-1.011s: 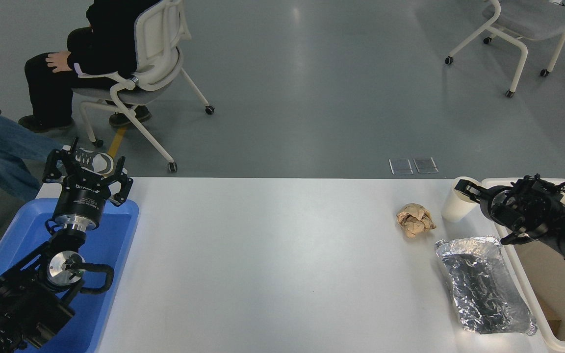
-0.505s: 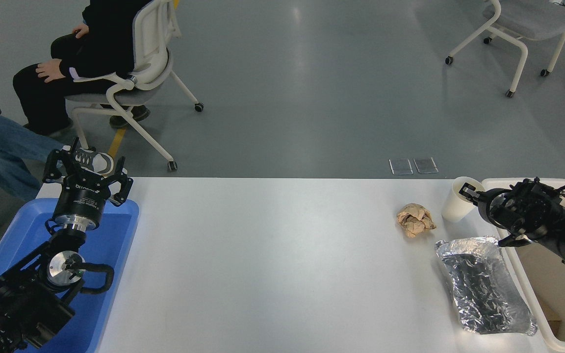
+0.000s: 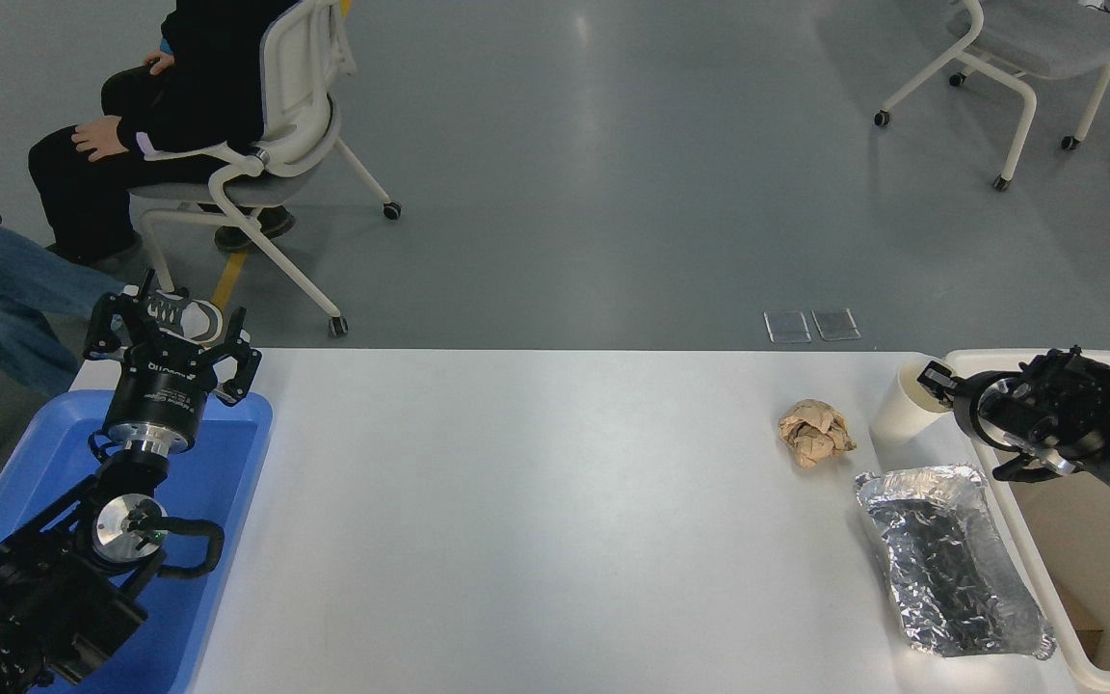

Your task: Pick up paper cup place in dustbin

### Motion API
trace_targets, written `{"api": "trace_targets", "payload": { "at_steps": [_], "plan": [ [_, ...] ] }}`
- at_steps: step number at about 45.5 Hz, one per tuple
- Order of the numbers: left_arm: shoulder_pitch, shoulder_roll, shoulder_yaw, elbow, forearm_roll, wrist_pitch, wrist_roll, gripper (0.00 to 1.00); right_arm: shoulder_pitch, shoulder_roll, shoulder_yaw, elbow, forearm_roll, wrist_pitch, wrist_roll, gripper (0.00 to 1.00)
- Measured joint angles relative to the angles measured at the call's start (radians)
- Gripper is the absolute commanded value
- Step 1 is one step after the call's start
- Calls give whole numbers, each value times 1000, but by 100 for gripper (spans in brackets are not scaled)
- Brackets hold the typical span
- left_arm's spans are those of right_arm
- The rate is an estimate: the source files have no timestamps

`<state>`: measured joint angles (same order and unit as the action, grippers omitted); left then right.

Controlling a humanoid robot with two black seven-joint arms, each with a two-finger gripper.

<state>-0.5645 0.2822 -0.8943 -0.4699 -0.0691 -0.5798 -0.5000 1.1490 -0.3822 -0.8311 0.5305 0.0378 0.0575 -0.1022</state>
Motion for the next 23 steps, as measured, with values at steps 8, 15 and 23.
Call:
{"api": "trace_targets", "payload": {
  "at_steps": [8, 15, 23],
  "plan": [
    [-1, 0, 0, 0, 0, 0, 0, 99, 118, -80, -43, 153, -8, 8, 0, 0],
    [-1, 0, 0, 0, 0, 0, 0, 99, 269, -138, -131, 330, -16, 13, 3, 0],
    [-1, 0, 0, 0, 0, 0, 0, 99, 486, -167, -274, 550, -20, 16, 5, 0]
  ]
}}
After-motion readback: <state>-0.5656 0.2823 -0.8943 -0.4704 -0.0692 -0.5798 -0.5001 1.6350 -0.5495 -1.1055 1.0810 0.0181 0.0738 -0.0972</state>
